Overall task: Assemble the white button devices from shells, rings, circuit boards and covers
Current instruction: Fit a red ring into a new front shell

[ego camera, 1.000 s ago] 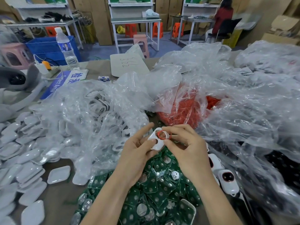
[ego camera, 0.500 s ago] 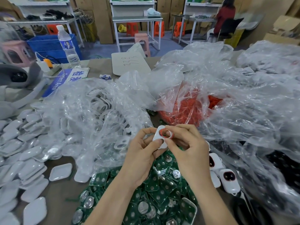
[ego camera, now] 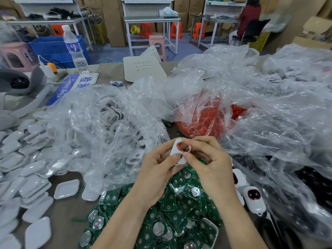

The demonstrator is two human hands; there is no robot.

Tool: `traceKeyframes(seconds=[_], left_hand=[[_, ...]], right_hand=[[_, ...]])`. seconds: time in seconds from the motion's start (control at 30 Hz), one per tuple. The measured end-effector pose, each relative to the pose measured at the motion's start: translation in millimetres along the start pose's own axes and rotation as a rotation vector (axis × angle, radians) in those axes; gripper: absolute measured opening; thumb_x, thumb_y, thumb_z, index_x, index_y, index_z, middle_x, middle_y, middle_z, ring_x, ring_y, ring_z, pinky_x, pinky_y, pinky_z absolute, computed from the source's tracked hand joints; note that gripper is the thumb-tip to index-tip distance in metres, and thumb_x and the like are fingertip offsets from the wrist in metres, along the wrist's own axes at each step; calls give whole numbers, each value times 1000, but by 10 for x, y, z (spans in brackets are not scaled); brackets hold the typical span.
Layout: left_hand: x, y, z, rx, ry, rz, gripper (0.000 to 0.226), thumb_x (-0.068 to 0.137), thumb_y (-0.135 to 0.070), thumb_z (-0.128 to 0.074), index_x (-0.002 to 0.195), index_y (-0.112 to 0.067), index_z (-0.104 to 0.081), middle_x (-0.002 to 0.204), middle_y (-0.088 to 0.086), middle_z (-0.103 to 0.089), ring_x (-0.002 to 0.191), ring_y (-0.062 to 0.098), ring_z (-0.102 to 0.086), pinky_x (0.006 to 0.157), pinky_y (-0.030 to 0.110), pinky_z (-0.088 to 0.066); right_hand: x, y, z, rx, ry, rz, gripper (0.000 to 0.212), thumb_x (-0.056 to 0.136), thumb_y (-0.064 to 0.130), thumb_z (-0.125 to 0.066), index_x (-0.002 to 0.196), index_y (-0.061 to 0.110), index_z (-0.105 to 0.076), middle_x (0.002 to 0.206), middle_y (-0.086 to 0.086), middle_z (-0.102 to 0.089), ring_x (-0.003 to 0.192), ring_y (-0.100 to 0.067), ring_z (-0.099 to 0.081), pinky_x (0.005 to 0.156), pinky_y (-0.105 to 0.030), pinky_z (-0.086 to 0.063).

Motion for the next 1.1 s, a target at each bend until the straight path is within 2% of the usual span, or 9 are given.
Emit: traceKeyframes(seconds=[0.1,0.37,0.47,0.63,0.87,1.0,1.1], left_hand=[[-9,-17,-12,4,1,2,37,91,2,-53,107,-23,-76,111,11,-73,104,19,-69,82,23,-55],[-15,-26,-35,-13,14,-17,35,89,-2,-57,109,-24,-76,112,11,-73,106,19,-68,83,23,-55],[-13,-20,-26,-28,19,-22,32,88,-4,-58,110,-21,-75,112,11,-72,103,18,-69,83,23,-55],[-5,7,-18,6,-50,-34,27,80,-18,-65,104,-22,-77,108,10,-74,100,17,-71,81,25,-56],[-6,32,43,100,-182,-52,20,75,-27,-68,92,-25,-78,93,8,-76,89,17,-73,73,26,-58],[7,34,66,60,-194,-51,20,78,-23,-66,94,-19,-77,96,11,-75,88,20,-72,77,30,-59],[16,56,59,50,-169,-23,27,79,-21,-64,102,-11,-73,103,12,-74,92,21,-71,79,30,-58]], right_hand=[[1,-8,0,-11,-2,-7,36,80,5,-75,100,34,-75,99,15,-58,95,-13,-64,86,-19,-51],[1,-7,8,-23,-8,13,34,79,5,-75,102,31,-75,100,14,-59,98,-13,-63,87,-19,-51],[16,5,20,-3,2,23,37,79,5,-75,99,36,-74,99,15,-60,99,-10,-62,87,-17,-49],[53,-7,8,-6,37,1,42,78,1,-75,96,40,-72,99,18,-60,96,-10,-63,87,-21,-51],[101,-20,-13,120,119,-119,41,73,-3,-76,88,35,-76,95,17,-60,86,-6,-65,78,-17,-52],[123,-23,22,281,192,-200,33,77,-1,-71,94,26,-78,101,1,-67,91,-7,-66,81,-16,-50],[141,-55,87,322,180,-237,30,72,8,-74,97,25,-77,94,0,-74,89,-10,-69,78,-16,-51]])
Point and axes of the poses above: each hand's wrist, its own x-axis towards the middle knuckle, its own z-axis out of the back of the hand, y = z × x, the point moved 3 cm from there along x, towards the middle knuckle
